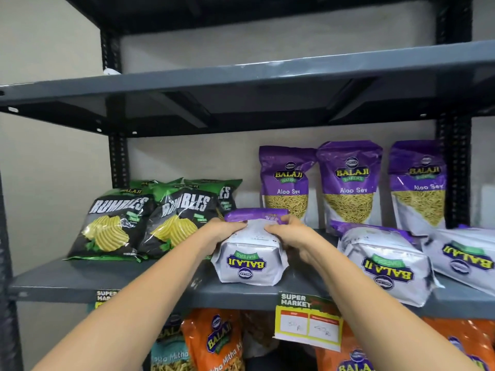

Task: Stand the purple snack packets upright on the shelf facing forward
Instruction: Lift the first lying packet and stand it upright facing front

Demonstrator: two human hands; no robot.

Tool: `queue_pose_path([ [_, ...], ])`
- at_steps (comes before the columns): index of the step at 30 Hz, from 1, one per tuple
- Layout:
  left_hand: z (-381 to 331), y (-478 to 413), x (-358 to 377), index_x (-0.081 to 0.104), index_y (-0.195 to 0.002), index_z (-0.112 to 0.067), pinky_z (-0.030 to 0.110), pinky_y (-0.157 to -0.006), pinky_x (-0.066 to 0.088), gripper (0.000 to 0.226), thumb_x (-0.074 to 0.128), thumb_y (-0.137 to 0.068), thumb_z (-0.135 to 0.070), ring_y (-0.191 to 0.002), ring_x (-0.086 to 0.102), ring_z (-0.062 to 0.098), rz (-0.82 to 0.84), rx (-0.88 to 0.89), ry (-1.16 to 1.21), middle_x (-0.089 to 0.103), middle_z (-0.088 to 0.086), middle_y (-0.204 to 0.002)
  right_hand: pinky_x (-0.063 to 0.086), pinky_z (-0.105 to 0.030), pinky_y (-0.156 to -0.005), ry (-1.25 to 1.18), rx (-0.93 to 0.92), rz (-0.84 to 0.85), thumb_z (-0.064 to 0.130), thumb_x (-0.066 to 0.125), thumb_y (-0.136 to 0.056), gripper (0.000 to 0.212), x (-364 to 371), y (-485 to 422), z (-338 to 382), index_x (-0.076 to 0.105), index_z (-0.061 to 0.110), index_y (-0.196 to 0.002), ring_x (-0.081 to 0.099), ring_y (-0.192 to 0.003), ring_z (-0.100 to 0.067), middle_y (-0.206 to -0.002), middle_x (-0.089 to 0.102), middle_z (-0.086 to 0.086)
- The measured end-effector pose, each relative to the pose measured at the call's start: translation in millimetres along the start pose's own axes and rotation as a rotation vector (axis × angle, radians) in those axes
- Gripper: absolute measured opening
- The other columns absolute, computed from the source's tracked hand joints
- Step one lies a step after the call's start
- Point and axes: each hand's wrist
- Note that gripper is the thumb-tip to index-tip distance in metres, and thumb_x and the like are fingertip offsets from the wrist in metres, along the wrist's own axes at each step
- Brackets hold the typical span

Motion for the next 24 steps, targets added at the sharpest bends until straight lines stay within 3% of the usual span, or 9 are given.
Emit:
queue_pose_path([
  [4, -3, -1, 4, 0.051, -0.117, 0.003, 0.028, -0.051, 0.051, 0.059, 0.081, -0.075, -0.026, -0.065, 0.061, 0.020, -0.090, 0.089, 0.195, 0.067, 0.012, -0.086, 0.055, -0.037, -0.086, -0.074, -0.106, -0.077, 0.011, 0.073, -0.080, 0.070, 4, -14, 1, 0.034, 0.016, -0.139, 0.065, -0.103, -0.025, -0.120, 0.065, -0.009],
  [6, -6, -2, 7, 0.046, -0.121, 0.002, 0.038, -0.065, 0.057, 0.061, 0.081, -0.074, -0.016, -0.075, 0.064, 0.023, -0.106, 0.124, 0.314, 0.069, 0.016, -0.098, 0.054, -0.047, -0.092, -0.066, -0.165, -0.093, 0.008, 0.074, -0.077, 0.078, 5, -16, 5, 0.029, 0.021, -0.139, 0.067, -0.103, -0.029, -0.117, 0.067, -0.010],
  [9, -5, -6, 12, 0.027, -0.145, -0.012, 0.046, -0.087, 0.056, 0.093, 0.083, -0.071, -0.010, -0.105, 0.065, 0.029, -0.171, 0.224, 0.356, 0.065, 0.016, -0.126, 0.055, -0.048, -0.091, -0.093, -0.245, -0.114, -0.005, 0.072, -0.076, 0.089, 6, -17, 6, 0.022, 0.023, -0.144, 0.068, -0.101, -0.027, -0.117, 0.067, -0.011],
  [11, 2, -6, 16, 0.017, -0.150, -0.020, 0.048, -0.102, 0.048, 0.107, 0.085, -0.067, -0.010, -0.114, 0.061, 0.029, -0.239, 0.342, 0.328, 0.064, 0.010, -0.125, 0.055, -0.047, -0.089, -0.131, -0.269, -0.120, -0.014, 0.068, -0.075, 0.096, 7, -16, 2, 0.016, 0.023, -0.148, 0.068, -0.095, -0.025, -0.113, 0.067, -0.009],
  [14, 22, -4, 22, 0.009, -0.151, -0.023, 0.043, -0.103, 0.046, 0.111, 0.082, -0.070, -0.006, -0.107, 0.061, 0.022, -0.267, 0.502, 0.268, 0.056, -0.008, -0.103, 0.052, -0.053, -0.093, -0.168, -0.309, -0.145, -0.014, 0.070, -0.072, 0.104, 9, -18, -17, 0.015, 0.026, -0.151, 0.068, -0.103, -0.030, -0.113, 0.069, -0.010],
  [17, 36, -2, 21, 0.006, -0.150, -0.026, 0.048, -0.105, 0.045, 0.111, 0.082, -0.071, -0.012, -0.111, 0.060, 0.024, -0.265, 0.584, 0.197, 0.056, 0.001, -0.114, 0.050, -0.050, -0.097, -0.157, -0.346, -0.159, -0.011, 0.075, -0.069, 0.104, 8, -19, -32, 0.021, 0.026, -0.150, 0.064, -0.111, -0.029, -0.106, 0.067, -0.002],
  [19, 37, 7, 23, 0.008, -0.151, -0.021, 0.046, -0.109, 0.041, 0.106, 0.081, -0.073, -0.021, -0.125, 0.052, 0.025, -0.334, 0.622, 0.095, 0.051, 0.011, -0.135, 0.054, -0.039, -0.090, -0.214, -0.348, -0.133, 0.000, 0.081, -0.069, 0.101, 6, -17, -33, 0.023, 0.026, -0.149, 0.062, -0.112, -0.025, -0.116, 0.062, -0.007],
  [21, 37, 22, 30, 0.022, -0.148, -0.015, 0.043, -0.111, 0.036, 0.094, 0.079, -0.075, -0.028, -0.132, 0.042, 0.024, -0.519, 0.655, 0.021, 0.041, 0.012, -0.143, 0.051, -0.029, -0.087, -0.339, -0.287, -0.121, 0.035, 0.083, -0.069, 0.093, 5, -17, -28, 0.032, 0.024, -0.146, 0.061, -0.114, -0.022, -0.126, 0.060, -0.008],
  [24, 37, 45, 49, 0.051, -0.117, -0.018, 0.047, -0.097, 0.043, 0.045, 0.070, -0.078, -0.030, -0.108, 0.052, 0.026, -0.700, 0.745, 0.056, 0.048, -0.001, -0.108, 0.047, -0.029, -0.076, -0.579, -0.130, -0.131, 0.073, 0.052, -0.077, 0.072, 3, -27, -20, 0.059, 0.017, -0.122, 0.066, -0.098, -0.021, -0.107, 0.070, -0.007],
])
Point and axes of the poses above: each hand's wrist, its own y-axis away from the middle knuckle, its own x-axis out of the palm, z = x × y
